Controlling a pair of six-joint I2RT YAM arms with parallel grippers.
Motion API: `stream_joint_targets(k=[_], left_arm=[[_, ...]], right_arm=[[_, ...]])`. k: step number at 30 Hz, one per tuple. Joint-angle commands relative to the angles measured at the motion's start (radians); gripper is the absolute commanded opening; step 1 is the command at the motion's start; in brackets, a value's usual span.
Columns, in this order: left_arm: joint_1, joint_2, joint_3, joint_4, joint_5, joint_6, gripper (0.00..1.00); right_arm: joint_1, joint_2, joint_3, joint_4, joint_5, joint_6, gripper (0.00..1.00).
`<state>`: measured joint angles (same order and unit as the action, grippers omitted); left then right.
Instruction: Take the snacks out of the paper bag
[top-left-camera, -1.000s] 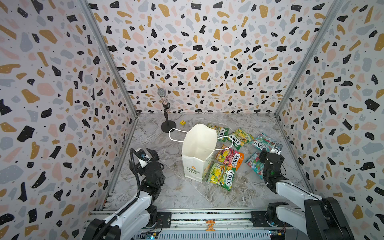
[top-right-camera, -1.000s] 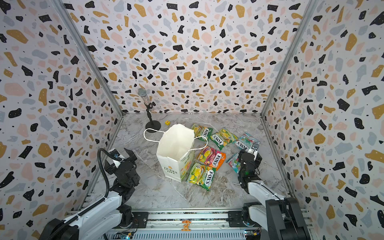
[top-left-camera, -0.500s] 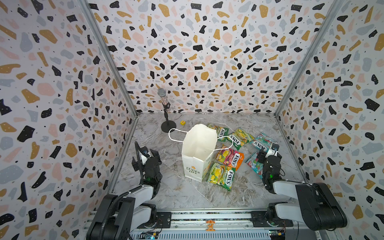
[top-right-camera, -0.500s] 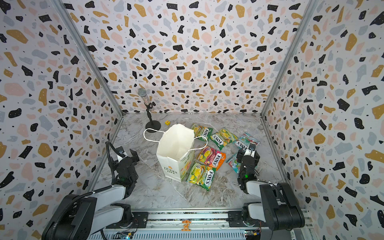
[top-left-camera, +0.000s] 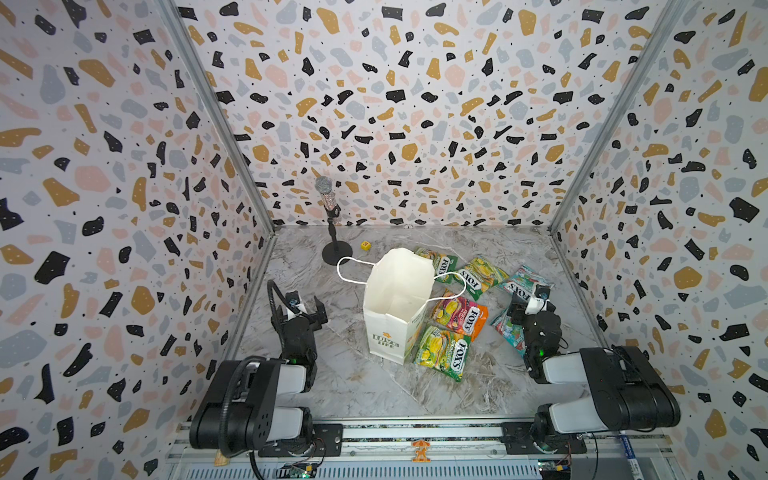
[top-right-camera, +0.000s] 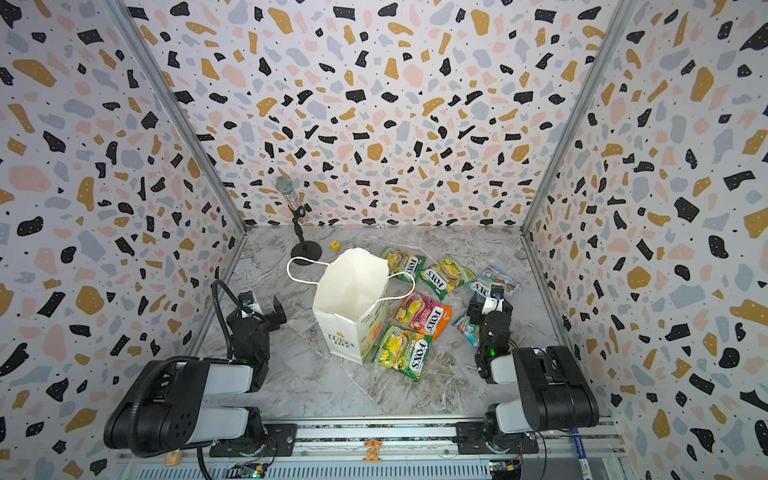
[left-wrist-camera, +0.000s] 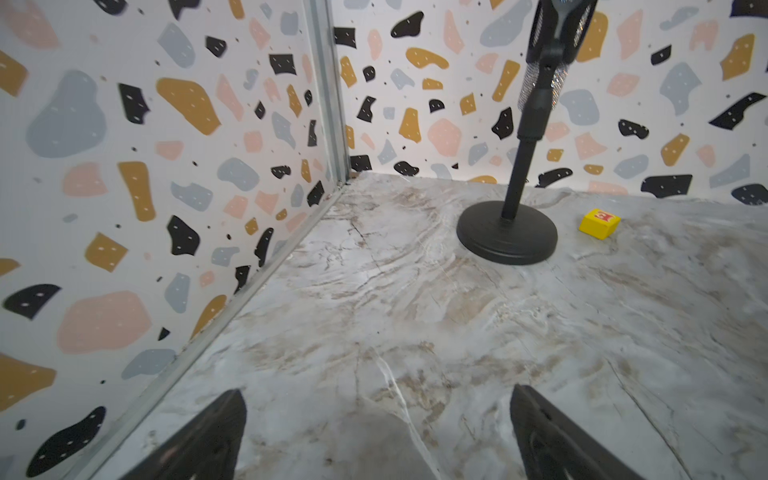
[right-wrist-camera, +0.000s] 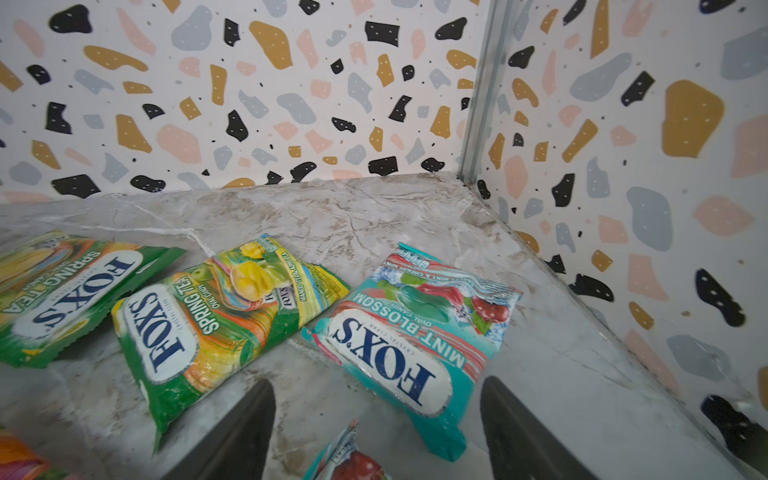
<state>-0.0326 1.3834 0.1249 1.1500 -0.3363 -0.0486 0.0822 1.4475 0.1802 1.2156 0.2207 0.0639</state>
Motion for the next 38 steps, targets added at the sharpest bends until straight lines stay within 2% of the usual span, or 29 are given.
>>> stream_joint_targets(k=[1,3,5,8,38], left_arm=[[0.008,0.013,0.011,0.120,0.069,0.001,1.00],[0.008,0.034,0.009,0.151,0.065,-0.002,1.00],[0.007,0.025,0.029,0.095,0.062,-0.001,1.00],[0.001,0.033,0.039,0.086,0.052,0.002,1.00],[-0.007,0.027,0.041,0.076,0.048,0.009,1.00]], right_arm=[[-0.004,0.031,0.007,0.081,-0.099,-0.041,0.81],[-0.004,0.058,0.005,0.104,-0.122,-0.051,0.83],[-0.004,0.061,0.001,0.105,-0.143,-0.058,0.85],[-0.005,0.063,0.003,0.105,-0.142,-0.059,0.99],[-0.004,0.062,0.001,0.105,-0.143,-0.060,0.99]])
